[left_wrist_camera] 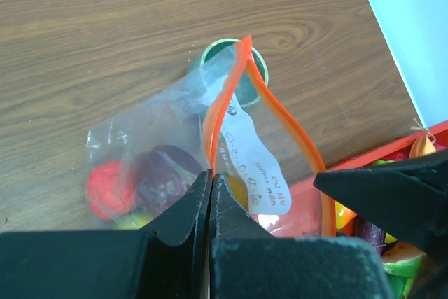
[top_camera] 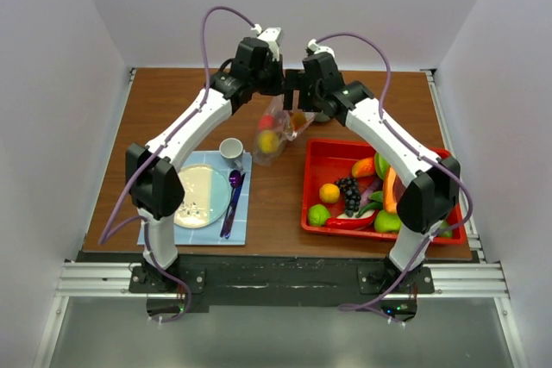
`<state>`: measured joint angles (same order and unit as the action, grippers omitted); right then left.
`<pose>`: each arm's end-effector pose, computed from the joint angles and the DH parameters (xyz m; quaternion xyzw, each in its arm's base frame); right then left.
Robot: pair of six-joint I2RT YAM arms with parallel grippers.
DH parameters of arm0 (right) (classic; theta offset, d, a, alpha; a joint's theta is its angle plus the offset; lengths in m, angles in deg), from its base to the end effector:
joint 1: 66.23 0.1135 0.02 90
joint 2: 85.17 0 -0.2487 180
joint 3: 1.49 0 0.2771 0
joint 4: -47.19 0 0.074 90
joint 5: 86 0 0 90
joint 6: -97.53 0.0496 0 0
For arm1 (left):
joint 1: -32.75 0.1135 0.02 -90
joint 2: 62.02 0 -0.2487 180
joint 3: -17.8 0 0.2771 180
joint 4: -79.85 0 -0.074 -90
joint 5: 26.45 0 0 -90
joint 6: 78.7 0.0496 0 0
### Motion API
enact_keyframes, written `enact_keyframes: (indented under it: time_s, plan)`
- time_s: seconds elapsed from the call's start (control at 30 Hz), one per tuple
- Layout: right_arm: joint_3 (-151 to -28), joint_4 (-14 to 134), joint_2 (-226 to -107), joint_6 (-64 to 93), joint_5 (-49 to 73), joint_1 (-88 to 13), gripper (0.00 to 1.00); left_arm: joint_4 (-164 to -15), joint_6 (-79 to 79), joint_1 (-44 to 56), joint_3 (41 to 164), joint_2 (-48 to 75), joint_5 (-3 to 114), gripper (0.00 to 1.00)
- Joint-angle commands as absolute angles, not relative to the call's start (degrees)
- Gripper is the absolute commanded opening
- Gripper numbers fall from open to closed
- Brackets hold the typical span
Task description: Place the food in the zip-top bag and seal the zipper
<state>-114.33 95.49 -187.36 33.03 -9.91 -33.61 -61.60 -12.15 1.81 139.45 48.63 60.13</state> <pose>0.3783 0.2280 0.3332 -0.0020 0.8924 0.1177 0.4355 0.4181 -0.2541 0.3420 0.0713 0.8519 -0.2595 0.4492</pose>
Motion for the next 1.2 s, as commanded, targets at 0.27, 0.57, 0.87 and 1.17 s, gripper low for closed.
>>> enact_keyframes:
  time_s: [0.27,0.57,0.87,1.17]
  plan:
    - [-92.07,99.52,-160.69,36.71,-11.9,-33.36,0.93,-64.18,-13.4,1.46,141.32,48.1,59.69,0.0]
    - [-69.55,94.78,-154.16,42.16,-8.48,-32.31,0.88,-65.5,-14.28,1.46,141.49,49.24,58.54,0.0]
    - [-65.15,90.02,-158.82,41.72,-8.39,-31.51,0.85,-64.88,-13.58,1.55,141.06,49.07,59.16,0.0]
    - [-63.22,89.06,-162.69,42.42,-8.48,-31.25,0.82,-65.06,-13.4,1.55,140.35,49.24,59.77,0.0]
